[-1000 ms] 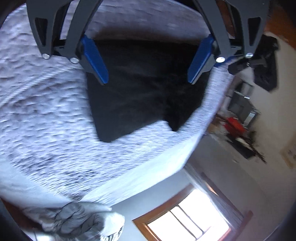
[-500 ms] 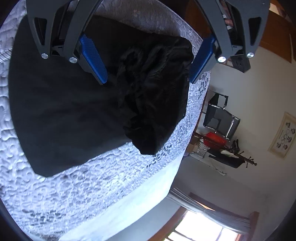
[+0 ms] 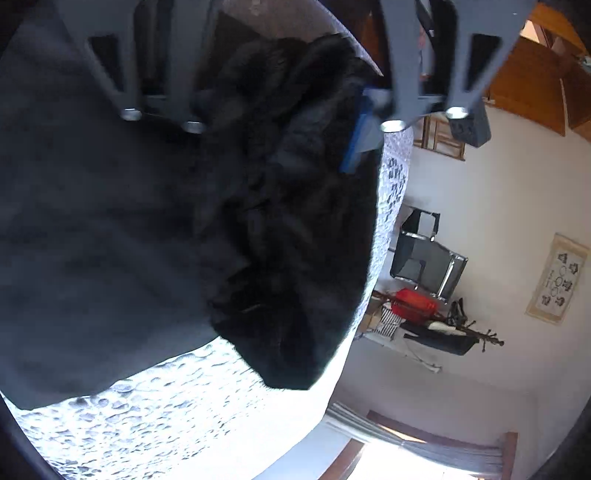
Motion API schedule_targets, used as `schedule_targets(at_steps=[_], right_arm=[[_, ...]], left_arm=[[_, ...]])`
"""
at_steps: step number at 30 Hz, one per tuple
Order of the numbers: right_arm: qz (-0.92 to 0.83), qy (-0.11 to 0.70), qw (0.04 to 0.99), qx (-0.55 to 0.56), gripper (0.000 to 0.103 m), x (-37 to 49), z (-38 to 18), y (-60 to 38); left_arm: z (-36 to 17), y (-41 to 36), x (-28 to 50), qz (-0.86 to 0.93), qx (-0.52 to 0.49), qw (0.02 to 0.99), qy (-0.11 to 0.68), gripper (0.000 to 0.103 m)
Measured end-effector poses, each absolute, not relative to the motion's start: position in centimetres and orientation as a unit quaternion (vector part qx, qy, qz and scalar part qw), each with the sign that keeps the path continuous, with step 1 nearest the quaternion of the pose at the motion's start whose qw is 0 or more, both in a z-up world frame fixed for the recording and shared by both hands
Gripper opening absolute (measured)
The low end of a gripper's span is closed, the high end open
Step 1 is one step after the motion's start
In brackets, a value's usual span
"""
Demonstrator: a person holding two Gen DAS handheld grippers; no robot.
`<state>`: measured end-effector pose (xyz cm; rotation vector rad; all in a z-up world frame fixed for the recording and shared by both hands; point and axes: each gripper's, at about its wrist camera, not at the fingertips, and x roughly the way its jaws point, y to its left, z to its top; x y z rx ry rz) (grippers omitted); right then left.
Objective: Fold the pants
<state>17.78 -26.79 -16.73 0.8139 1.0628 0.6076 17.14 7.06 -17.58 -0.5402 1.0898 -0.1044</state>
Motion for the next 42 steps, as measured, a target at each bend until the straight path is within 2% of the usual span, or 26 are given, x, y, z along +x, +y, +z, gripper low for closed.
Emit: schedule_targets(at_steps=[4,13,23,32,42], right_arm=[[0.302,0.461,0.75,0.366,0.025,17.1,-15.5,-26.9],[0.364,0.415,0.747,0.371,0.023,16.1,-10.0,-26.6],[0.364,0.352,0.761,0.405,0.022,13.9,-5.6,-33.7],[0.307,0.37,0.764,0.431,0.022,14.2,-7.6,-39.2],[0.259,0.41,0.731,0.479,0.022,14.8,-15.5,-42.5]], left_arm=[[-17.8,7.0,17.0,-0.047,-0.255,0.816,0.517,0.095],[-16.8,6.4,16.7,-0.054,-0.263,0.815,0.513,0.095],[-15.5,4.3,16.8,-0.075,-0.252,0.818,0.511,0.096],[-15.2,0.7,16.9,-0.108,-0.226,0.816,0.521,0.096],[-14.1,-1.5,16.9,-0.129,-0.202,0.82,0.519,0.096]])
